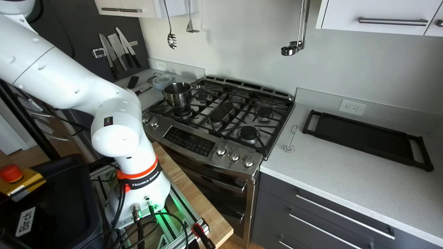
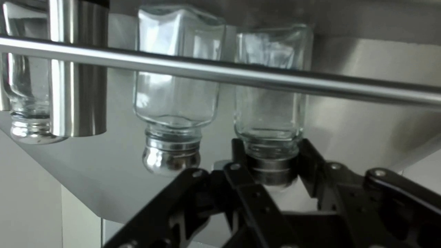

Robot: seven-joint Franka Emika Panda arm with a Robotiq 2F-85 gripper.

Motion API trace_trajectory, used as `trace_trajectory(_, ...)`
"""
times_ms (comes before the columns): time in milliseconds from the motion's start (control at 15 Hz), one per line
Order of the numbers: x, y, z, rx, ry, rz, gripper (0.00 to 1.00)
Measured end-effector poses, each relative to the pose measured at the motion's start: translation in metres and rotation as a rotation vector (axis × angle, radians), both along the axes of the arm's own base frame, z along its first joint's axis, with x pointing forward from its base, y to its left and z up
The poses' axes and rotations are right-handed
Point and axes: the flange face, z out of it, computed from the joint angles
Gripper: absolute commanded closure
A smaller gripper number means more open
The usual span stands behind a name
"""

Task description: Remove the container on the left side of the rack at the top and move it to the right

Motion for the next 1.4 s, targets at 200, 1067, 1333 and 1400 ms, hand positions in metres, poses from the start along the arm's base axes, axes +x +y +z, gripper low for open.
trace_trajectory(200, 0.001, 0.000, 0.000, 0.001, -0.001, 0.000, 0.84)
trace_trajectory(1067, -0.009, -0.003, 0.027, 0.081, -0.098, 0.021, 0.84)
trace_trajectory(1333, -0.014, -0.006, 0.038, 0.116, -0.137, 0.027, 0.84)
trace_trajectory(1400, -0.016, -0.006, 0.041, 0.122, -0.149, 0.029, 0.84)
